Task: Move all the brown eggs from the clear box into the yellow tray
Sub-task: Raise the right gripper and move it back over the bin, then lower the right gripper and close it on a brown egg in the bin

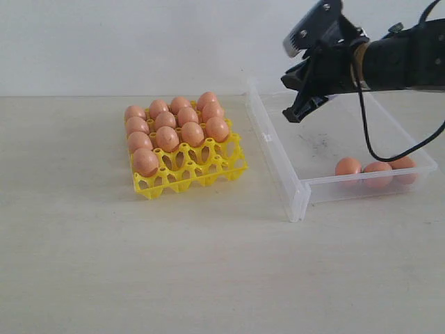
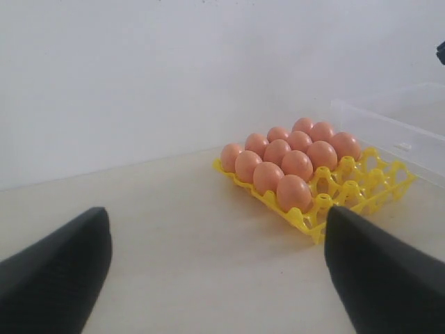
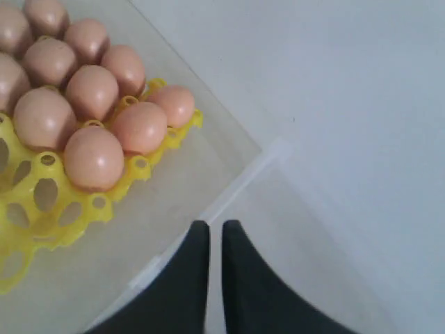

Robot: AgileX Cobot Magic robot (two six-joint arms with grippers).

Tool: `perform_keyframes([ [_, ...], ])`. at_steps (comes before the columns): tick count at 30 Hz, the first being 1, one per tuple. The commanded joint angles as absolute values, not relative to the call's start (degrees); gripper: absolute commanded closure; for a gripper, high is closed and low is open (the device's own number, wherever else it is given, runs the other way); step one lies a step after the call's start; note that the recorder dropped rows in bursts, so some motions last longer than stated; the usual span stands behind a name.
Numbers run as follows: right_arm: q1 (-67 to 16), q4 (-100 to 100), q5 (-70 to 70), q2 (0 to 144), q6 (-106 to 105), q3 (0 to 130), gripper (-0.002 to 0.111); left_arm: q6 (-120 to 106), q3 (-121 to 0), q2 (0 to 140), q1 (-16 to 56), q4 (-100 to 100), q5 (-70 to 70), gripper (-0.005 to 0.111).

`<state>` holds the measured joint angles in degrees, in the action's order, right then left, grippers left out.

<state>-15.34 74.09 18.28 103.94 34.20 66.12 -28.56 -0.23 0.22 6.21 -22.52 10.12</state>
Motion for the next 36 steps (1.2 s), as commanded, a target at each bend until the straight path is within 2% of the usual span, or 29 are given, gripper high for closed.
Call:
perform_keyframes([
  [1,-20.78,57.52,7.66,103.21,0.00,67.40,0.109,-28.11,0.00,0.00,6.59,-22.90,10.09,0.029],
  [3,-20.92,45.03,5.24,103.31,-6.14,69.14,0.109,-28.11,0.00,0.00,6.59,-22.90,10.09,0.029],
  [5,-18.31,27.32,6.28,103.31,-3.85,71.76,0.109,-28.11,0.00,0.00,6.59,-22.90,10.09,0.029],
  [7,-15.31,11.68,0.62,103.49,-1.16,75.17,0.109,-28.11,0.00,0.00,6.59,-22.90,10.09,0.029],
  [8,-13.29,4.94,-8.72,103.95,-1.16,78.42,0.109,-28.11,0.00,0.00,6.59,-22.90,10.09,0.029],
  [11,-9.37,1.72,-38.72,108.07,-2.74,88.67,0.109,-28.11,0.00,0.00,6.59,-22.90,10.09,0.029],
  [15,-7.38,-3.13,-62.90,114.31,-8.60,97.28,0.104,-28.11,0.00,0.00,6.59,-22.90,10.09,0.029],
  [17,-7.49,-6.87,-68.60,116.85,-9.59,99.23,0.093,-28.11,0.00,0.00,6.59,-22.90,10.09,0.029],
  [21,-7.50,-13.11,-69.69,119.43,-9.08,100.26,0.050,-28.11,0.00,0.00,6.59,-22.90,10.09,0.029],
  [23,-7.59,-13.69,-69.67,119.85,-8.57,100.26,0.038,-28.11,0.00,0.00,6.59,-22.90,10.09,0.029],
  [25,-7.86,-12.13,-69.79,120.08,-5.77,100.26,0.039,-28.11,0.00,0.00,6.59,-22.90,10.09,0.029],
  [30,-7.98,-10.93,-68.89,120.69,2.06,100.13,0.053,-28.11,0.00,0.00,6.59,-22.90,10.09,0.029],
  [36,-7.98,-10.65,-68.56,120.69,7.92,100.00,0.053,-28.11,0.00,0.00,6.59,-22.90,10.09,0.029],
])
